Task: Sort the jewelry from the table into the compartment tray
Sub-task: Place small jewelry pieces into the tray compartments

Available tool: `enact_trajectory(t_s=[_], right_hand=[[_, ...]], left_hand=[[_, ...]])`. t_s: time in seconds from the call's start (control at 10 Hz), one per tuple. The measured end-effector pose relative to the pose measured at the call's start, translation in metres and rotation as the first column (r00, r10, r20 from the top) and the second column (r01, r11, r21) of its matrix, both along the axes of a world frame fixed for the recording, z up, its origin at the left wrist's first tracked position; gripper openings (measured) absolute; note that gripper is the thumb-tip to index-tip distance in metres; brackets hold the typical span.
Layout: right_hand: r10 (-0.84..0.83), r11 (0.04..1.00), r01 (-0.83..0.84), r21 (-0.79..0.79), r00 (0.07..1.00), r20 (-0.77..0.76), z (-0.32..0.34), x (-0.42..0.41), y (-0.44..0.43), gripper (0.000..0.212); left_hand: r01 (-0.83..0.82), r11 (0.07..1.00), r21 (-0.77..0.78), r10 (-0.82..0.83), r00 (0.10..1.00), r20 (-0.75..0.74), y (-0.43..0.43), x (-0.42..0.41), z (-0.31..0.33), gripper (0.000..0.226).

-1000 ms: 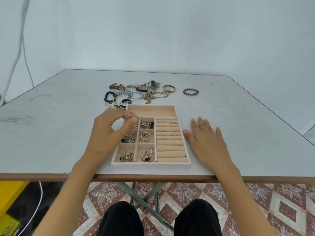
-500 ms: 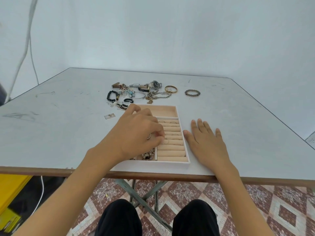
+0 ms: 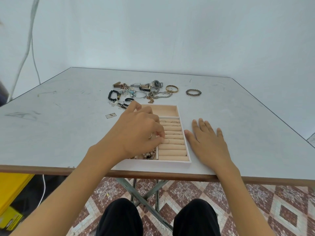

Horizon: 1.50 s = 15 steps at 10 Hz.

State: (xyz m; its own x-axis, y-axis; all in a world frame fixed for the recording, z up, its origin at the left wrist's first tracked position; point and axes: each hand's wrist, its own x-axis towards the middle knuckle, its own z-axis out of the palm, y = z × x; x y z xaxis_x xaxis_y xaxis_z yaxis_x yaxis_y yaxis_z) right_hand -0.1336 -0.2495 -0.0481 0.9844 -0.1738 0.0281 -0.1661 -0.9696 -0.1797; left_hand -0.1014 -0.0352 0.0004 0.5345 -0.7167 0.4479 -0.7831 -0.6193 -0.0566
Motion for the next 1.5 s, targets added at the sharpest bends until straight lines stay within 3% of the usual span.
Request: enact_trajectory(t_s=[0.3, 1.5], right_hand=[[0.001, 1.000, -0.001, 0.003, 1.000, 0.012, -0.001, 0.000, 0.000, 0.063], [-0.002, 1.000, 0.002, -0.005, 1.000, 0.004, 0.000, 0.001, 0.000, 0.063]], left_hand=[[0.028, 0.993, -0.113, -0.024, 0.999, 0.033, 0.005, -0.009, -0.003, 0.026], [0.020, 0.998, -0.052, -0.022, 0.999, -0.030, 0.002, -0.011, -0.011, 0.029]])
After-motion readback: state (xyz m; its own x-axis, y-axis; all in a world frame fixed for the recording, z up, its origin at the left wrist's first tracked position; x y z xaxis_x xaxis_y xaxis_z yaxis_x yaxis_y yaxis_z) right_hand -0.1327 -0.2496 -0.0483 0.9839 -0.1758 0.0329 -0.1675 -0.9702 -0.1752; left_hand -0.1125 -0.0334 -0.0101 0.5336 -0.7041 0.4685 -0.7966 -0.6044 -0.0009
